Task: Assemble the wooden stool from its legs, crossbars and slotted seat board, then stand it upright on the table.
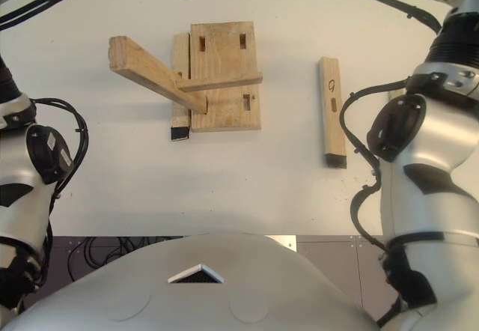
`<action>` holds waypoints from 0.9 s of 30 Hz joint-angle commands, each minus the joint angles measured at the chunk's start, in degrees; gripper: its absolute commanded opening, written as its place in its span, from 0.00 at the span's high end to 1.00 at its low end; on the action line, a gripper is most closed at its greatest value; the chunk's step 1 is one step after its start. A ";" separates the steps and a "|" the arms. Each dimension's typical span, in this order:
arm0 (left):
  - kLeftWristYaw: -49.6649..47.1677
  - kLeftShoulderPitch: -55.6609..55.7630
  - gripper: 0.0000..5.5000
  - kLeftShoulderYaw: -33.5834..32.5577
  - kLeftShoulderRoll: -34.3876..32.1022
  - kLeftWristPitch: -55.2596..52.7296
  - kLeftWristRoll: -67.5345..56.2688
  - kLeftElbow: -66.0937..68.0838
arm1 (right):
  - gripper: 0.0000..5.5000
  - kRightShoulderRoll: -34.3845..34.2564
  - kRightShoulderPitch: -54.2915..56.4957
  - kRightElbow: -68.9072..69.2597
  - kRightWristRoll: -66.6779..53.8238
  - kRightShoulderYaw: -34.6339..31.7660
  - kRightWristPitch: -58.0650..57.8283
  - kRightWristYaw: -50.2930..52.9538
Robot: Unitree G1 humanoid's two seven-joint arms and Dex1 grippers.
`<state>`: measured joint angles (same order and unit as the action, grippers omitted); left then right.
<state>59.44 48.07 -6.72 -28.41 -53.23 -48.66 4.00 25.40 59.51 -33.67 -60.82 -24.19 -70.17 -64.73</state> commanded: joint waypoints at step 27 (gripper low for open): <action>-7.90 -5.06 0.58 0.25 4.28 -2.57 -0.99 -0.73 | 0.62 -3.95 1.16 1.79 7.11 0.85 15.37 4.35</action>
<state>52.91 42.98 -6.01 -23.83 -56.27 -50.72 2.22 20.95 60.38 -33.32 -53.44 -22.15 -56.62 -60.83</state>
